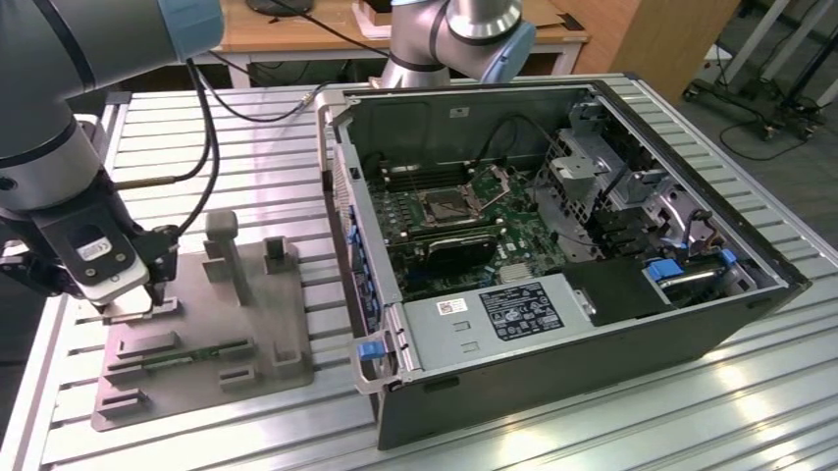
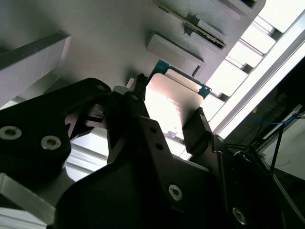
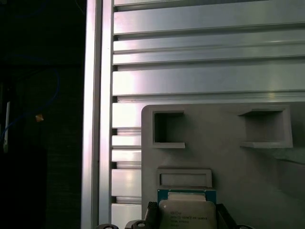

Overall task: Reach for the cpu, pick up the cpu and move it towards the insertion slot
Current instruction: 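Pick up the cpu and move it towards the insertion slot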

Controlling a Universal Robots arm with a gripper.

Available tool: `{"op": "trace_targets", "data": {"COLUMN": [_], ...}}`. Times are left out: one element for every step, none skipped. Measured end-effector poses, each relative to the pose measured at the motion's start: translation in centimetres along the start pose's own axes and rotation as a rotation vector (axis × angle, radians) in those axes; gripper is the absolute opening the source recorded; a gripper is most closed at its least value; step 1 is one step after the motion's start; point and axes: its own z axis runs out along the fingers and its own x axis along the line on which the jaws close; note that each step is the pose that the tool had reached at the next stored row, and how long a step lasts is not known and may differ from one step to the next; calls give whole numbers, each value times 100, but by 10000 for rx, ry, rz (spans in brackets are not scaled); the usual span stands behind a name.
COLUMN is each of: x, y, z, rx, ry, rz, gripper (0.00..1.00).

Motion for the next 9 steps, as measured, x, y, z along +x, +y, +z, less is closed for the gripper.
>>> {"op": "trace_targets", "data": {"x": [0, 0, 0, 0, 0, 1, 0, 0, 0], "y": [0, 0, 0, 0, 1, 1, 1, 2, 2], "z": [-5, -9, -12, -14, -20, -29, -37, -46, -55], "rx": [1, 2, 2, 1, 3, 4, 3, 2, 1], "ry": [2, 3, 2, 0, 3, 5, 3, 3, 2], "rz": [0, 0, 0, 0, 0, 0, 0, 0, 0], "gripper": [55, 55, 55, 55, 55, 55, 55, 55, 55]}}
